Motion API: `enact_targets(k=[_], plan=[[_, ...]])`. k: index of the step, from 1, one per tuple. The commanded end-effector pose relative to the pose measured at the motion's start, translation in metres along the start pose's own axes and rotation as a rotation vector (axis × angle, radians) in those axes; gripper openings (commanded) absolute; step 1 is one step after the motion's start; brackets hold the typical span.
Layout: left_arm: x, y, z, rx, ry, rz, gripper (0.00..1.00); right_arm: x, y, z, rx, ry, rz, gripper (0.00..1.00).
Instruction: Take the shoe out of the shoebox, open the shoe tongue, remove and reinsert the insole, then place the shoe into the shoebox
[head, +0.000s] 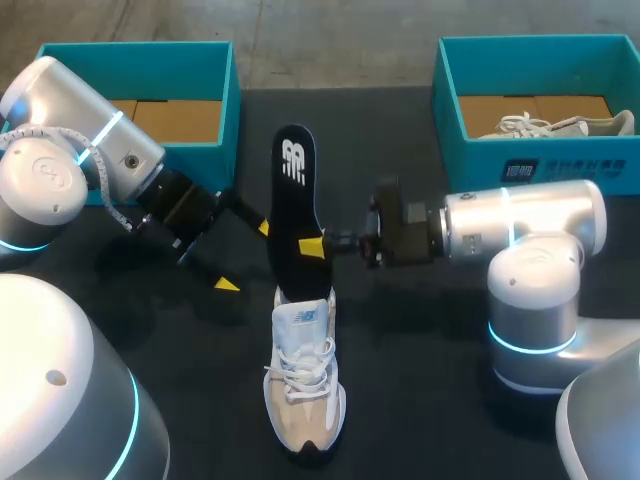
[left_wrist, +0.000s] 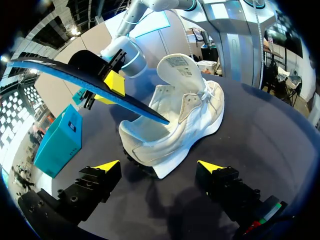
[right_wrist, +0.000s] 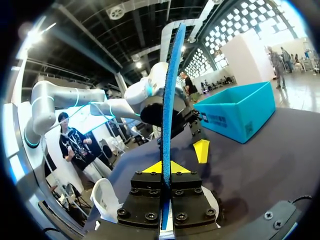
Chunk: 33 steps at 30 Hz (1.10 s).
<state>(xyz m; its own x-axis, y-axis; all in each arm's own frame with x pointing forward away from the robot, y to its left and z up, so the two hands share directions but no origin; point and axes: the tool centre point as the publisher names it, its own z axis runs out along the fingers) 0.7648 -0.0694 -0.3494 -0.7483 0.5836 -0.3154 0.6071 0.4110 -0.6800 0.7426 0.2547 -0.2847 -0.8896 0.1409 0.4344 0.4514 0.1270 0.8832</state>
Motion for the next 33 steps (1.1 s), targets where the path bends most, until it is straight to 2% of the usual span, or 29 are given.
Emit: enact_targets(k=[1,33], plan=[[0.000,0.000,0.000,-0.002,0.001,0.001,1.00,0.001,-0.002,0.001,-0.004,-0.005,0.002,0.00],[0.000,0.000,0.000,-0.002,0.001,0.001,1.00,-0.002,-0.014,0.010,-0.006,-0.008,0.057,0.00]])
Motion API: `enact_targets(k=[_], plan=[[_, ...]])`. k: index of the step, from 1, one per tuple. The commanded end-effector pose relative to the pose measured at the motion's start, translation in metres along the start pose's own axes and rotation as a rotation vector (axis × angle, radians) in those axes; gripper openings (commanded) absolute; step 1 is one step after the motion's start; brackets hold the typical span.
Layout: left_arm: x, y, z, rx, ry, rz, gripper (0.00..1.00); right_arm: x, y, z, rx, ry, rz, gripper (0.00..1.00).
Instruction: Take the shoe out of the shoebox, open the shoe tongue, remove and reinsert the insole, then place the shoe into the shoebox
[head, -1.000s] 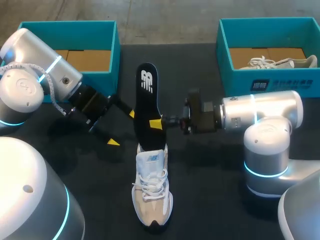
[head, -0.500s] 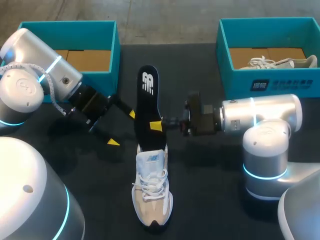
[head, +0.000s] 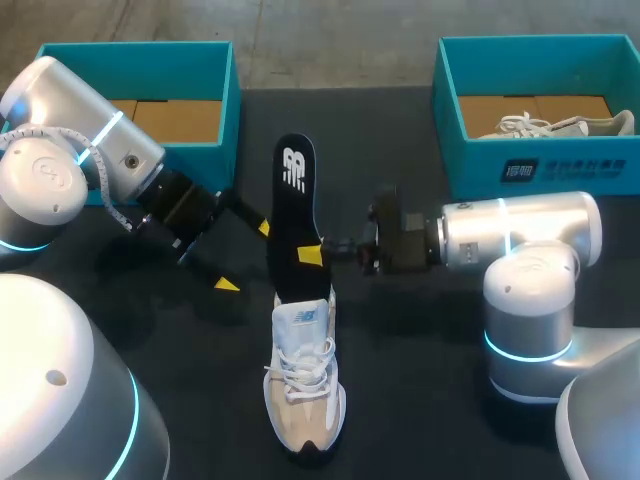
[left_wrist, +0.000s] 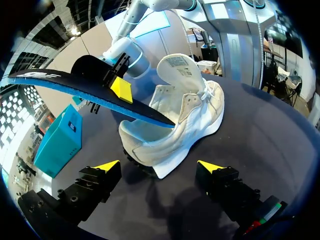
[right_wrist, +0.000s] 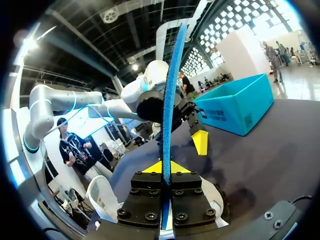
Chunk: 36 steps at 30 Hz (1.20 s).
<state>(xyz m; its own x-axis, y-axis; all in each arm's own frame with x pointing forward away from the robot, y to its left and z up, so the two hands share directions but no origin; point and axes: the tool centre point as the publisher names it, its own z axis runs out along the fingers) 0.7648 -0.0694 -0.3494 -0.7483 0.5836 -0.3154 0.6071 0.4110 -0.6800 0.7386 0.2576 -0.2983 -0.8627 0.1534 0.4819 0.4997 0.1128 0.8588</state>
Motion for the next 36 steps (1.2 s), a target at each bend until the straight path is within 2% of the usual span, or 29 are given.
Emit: enact_targets(k=[1,36], plan=[[0.000,0.000,0.000,-0.002,0.001,0.001,1.00,0.000,-0.001,0.005,0.001,-0.002,0.002,0.00],[0.000,0.000,0.000,-0.002,0.001,0.001,1.00,-0.005,-0.011,0.002,-0.014,-0.015,0.036,0.00]])
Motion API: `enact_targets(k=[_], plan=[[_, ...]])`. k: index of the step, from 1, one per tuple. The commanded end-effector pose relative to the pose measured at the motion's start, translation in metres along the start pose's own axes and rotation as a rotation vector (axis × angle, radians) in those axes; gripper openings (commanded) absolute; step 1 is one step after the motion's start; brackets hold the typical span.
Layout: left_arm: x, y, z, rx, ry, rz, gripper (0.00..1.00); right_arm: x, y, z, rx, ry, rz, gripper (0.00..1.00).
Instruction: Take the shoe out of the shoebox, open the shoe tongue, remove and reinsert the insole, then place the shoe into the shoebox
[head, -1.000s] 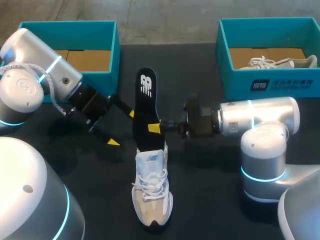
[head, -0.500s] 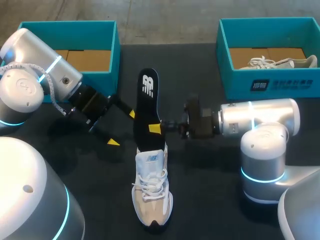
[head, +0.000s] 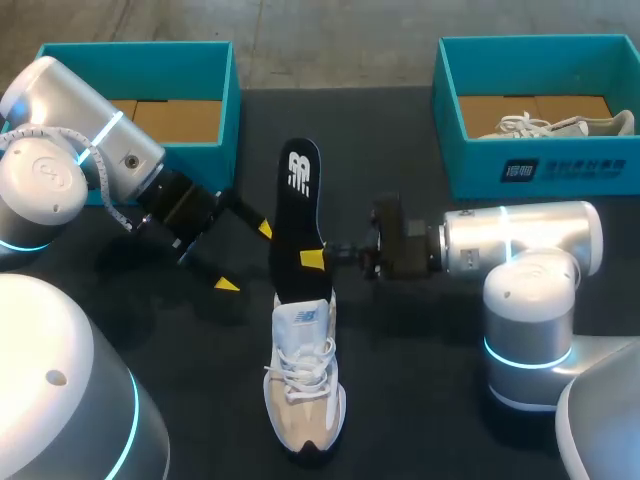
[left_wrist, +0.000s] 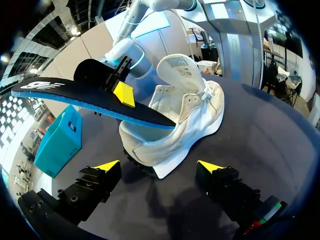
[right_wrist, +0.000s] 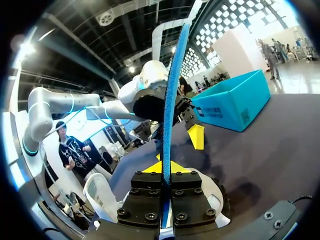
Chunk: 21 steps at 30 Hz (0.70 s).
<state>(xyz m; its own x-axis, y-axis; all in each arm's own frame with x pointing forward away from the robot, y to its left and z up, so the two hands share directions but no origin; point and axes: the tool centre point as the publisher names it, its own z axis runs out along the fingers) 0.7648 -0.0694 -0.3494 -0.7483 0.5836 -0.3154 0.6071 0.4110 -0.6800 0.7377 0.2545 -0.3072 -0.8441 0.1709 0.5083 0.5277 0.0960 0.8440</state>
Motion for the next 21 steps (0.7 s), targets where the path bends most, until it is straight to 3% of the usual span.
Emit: enact_targets(k=[1,21], plan=[[0.0002,0.0003,0.0005,-0.002,0.001,0.001,1.00,-0.0008,-0.0033,0.0043,-0.004,0.000,0.005,0.00],[0.0002,0.0003,0.0005,-0.002,0.001,0.001,1.00,0.0019,-0.0114,0.0063,0.007,-0.018,0.048,0.00]])
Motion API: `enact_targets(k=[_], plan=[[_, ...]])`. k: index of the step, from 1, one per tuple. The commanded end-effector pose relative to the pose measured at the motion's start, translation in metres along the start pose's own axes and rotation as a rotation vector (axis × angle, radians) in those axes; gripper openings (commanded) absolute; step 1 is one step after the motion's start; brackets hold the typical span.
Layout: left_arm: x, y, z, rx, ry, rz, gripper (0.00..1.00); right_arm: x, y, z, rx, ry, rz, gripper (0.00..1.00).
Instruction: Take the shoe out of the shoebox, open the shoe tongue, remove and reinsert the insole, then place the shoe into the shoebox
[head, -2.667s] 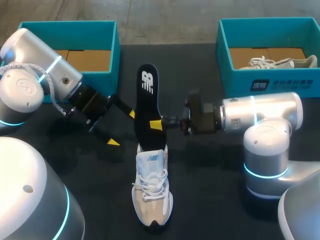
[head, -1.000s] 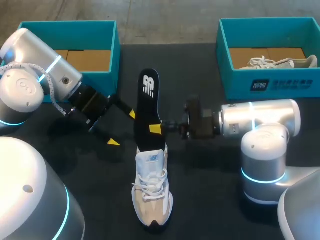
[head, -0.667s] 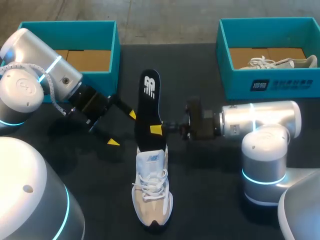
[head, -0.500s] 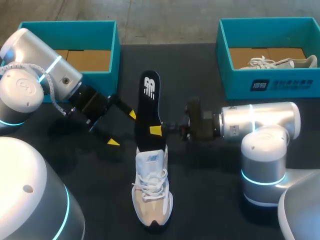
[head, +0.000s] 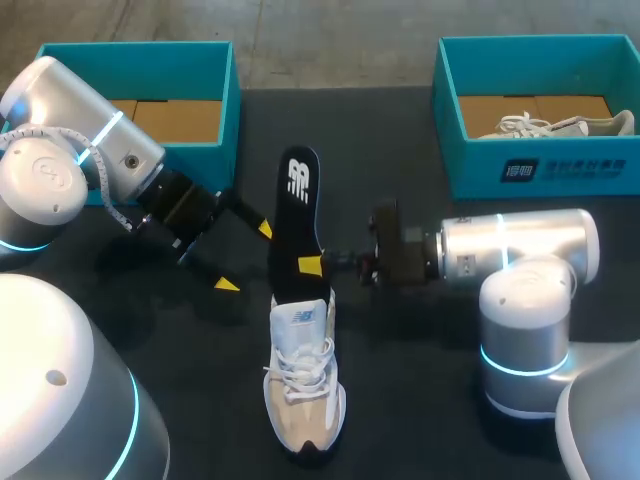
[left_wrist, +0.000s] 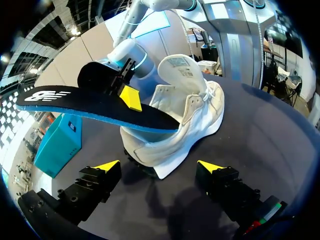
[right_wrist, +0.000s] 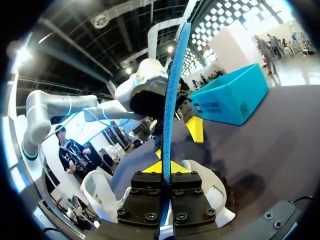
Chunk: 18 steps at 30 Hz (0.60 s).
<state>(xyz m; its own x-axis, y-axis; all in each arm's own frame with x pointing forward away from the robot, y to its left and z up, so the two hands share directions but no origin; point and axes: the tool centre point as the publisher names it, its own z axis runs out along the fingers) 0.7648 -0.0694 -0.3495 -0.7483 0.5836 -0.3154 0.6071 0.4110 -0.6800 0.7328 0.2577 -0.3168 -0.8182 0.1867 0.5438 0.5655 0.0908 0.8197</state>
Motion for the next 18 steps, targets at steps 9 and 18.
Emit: enact_targets(k=[9,18], plan=[[0.0002,0.0003,0.0005,-0.002,0.001,0.001,1.00,0.0017,-0.0053,0.0019,-0.003,0.001,0.013,0.00],[0.0002,0.0003,0.0005,-0.002,0.001,0.001,1.00,0.0012,-0.0096,0.0025,0.010,0.013,0.030,0.00]])
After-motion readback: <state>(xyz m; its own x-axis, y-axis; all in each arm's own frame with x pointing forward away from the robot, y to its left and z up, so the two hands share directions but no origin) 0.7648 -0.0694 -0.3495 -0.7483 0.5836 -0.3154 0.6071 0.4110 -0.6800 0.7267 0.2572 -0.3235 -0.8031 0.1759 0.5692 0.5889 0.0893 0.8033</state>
